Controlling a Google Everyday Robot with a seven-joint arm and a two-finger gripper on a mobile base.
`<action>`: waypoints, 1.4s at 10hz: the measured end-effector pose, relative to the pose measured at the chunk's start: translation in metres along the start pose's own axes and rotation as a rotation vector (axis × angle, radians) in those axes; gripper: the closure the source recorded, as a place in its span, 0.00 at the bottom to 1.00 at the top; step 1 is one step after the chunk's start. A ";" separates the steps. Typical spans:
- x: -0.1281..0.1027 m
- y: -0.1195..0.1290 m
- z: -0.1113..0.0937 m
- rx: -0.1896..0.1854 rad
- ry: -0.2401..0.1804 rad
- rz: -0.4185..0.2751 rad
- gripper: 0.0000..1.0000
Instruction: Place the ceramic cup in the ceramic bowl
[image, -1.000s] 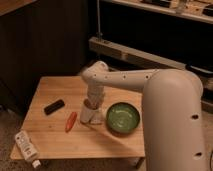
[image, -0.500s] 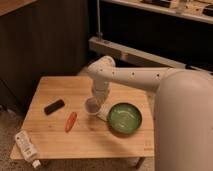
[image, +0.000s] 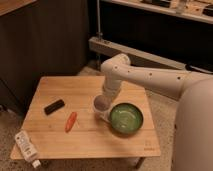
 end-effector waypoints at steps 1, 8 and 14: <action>0.009 -0.011 -0.013 -0.004 -0.005 0.008 0.99; 0.039 -0.055 -0.018 -0.043 -0.039 0.060 0.99; 0.057 -0.080 -0.007 -0.070 -0.042 0.095 0.99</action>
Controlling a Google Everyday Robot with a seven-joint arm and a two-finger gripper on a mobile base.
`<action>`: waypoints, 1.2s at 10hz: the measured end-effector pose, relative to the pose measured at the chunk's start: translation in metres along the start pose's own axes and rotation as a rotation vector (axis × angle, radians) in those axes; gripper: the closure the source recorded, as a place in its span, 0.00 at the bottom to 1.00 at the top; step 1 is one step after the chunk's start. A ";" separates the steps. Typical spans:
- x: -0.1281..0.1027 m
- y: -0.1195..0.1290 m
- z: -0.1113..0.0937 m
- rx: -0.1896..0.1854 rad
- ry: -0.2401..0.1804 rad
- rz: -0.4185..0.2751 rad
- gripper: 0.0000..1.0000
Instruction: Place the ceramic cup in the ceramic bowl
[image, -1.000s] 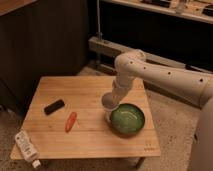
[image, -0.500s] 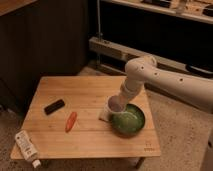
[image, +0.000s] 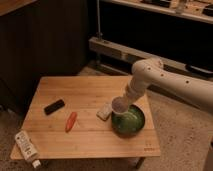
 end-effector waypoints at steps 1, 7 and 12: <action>0.009 -0.002 0.000 -0.005 -0.004 0.007 0.99; 0.019 -0.016 0.013 -0.039 -0.009 0.056 0.80; 0.020 -0.020 0.021 -0.052 -0.010 0.069 0.78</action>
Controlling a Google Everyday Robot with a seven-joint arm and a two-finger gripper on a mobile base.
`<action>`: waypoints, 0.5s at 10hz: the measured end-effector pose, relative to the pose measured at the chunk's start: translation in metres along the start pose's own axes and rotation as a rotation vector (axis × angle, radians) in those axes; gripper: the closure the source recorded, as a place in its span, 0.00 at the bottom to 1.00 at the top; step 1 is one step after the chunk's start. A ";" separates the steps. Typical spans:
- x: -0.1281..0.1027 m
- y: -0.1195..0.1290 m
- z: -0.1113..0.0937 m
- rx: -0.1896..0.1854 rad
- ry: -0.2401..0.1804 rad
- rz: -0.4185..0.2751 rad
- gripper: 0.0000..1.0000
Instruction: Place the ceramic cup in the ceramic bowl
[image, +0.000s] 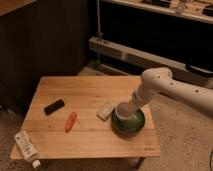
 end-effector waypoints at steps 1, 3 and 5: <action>0.002 -0.003 0.000 -0.006 -0.001 0.010 0.78; 0.002 -0.005 0.002 -0.011 -0.002 0.018 0.63; 0.003 -0.007 0.006 -0.019 -0.002 0.028 0.45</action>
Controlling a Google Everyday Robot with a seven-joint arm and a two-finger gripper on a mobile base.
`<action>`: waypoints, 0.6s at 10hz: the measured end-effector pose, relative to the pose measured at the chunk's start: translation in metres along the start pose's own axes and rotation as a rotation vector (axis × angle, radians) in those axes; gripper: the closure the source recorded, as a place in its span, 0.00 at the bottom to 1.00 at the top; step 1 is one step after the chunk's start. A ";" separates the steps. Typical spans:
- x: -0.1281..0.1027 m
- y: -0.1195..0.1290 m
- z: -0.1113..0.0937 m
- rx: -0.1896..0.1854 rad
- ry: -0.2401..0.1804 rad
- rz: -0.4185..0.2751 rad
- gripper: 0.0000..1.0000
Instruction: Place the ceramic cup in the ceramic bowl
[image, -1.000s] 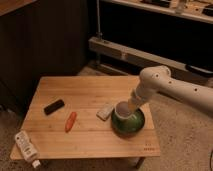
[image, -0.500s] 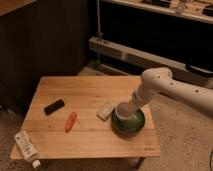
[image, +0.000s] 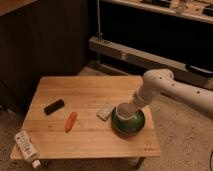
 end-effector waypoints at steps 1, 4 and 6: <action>0.000 -0.001 0.000 0.000 -0.001 0.002 0.42; 0.000 -0.001 0.003 -0.004 -0.002 0.005 0.41; 0.000 -0.002 0.002 -0.004 -0.003 0.006 0.25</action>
